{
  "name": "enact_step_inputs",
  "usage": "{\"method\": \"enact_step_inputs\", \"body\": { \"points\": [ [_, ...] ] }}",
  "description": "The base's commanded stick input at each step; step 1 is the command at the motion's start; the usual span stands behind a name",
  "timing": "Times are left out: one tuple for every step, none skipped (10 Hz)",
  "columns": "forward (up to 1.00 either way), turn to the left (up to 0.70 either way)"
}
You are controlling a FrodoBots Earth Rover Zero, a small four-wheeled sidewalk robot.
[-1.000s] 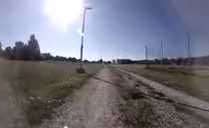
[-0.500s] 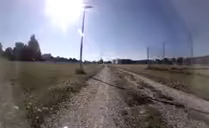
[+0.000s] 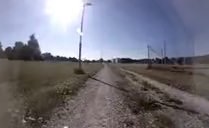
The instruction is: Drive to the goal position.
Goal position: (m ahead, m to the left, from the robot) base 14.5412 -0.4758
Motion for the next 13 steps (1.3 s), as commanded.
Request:
{"method": "enact_step_inputs", "body": {
  "points": [
    [0.50, -0.50],
    [0.50, -0.50],
    [0.50, -0.07],
    [0.50, 0.00],
    [0.50, 0.00],
    [0.50, 0.00],
    [0.50, 0.00],
    [0.50, 0.00],
    [0.50, 0.00],
    [0.50, 0.00],
    [0.50, 0.00],
    [0.50, 0.00],
    [0.50, 0.00]
  ]
}}
